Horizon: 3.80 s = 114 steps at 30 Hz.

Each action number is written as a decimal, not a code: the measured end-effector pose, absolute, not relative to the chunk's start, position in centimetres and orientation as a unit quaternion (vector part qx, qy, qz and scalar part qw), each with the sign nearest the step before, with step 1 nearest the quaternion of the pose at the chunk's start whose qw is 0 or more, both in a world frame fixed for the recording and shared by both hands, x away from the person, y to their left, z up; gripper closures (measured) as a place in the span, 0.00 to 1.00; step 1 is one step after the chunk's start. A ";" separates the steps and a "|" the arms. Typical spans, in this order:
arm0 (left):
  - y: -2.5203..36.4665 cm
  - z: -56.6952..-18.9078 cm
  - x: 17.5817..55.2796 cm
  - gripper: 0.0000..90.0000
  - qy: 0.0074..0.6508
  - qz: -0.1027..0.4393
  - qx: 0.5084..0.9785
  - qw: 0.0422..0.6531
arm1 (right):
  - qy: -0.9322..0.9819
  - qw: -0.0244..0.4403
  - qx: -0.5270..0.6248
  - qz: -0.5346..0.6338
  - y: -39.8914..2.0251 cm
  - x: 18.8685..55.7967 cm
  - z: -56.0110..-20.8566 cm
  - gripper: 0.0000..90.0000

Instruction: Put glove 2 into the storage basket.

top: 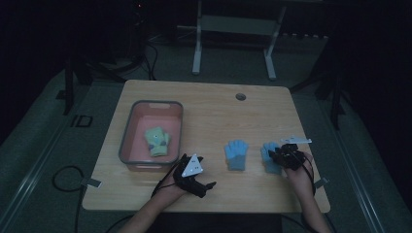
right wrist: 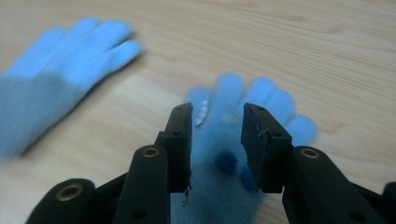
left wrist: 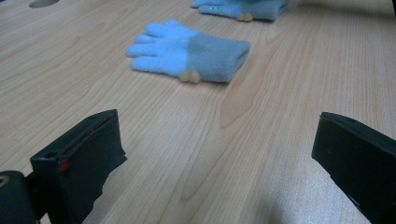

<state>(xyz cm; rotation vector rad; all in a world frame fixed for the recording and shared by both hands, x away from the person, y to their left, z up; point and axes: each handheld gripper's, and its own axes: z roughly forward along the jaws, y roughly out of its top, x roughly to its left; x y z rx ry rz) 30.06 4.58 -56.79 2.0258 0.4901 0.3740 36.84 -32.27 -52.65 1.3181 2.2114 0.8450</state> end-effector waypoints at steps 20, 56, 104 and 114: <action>4.5 -56.9 30.1 0.02 0.203 0.156 0.837 0.484 | 0.845 0.179 0.413 0.288 -34.1 37.5 -54.4 0.86; 4.6 -57.0 30.2 0.02 0.203 0.158 0.838 0.482 | 0.826 0.203 0.380 0.363 -23.8 36.2 -44.4 0.94; 3.1 -55.1 30.3 0.05 0.200 0.148 0.843 0.476 | 0.847 0.140 0.377 0.347 -23.6 37.6 -50.3 0.56; -0.2 -53.9 31.2 0.17 0.135 0.141 0.866 0.461 | 0.827 0.130 0.393 0.379 -25.2 37.9 -49.5 0.37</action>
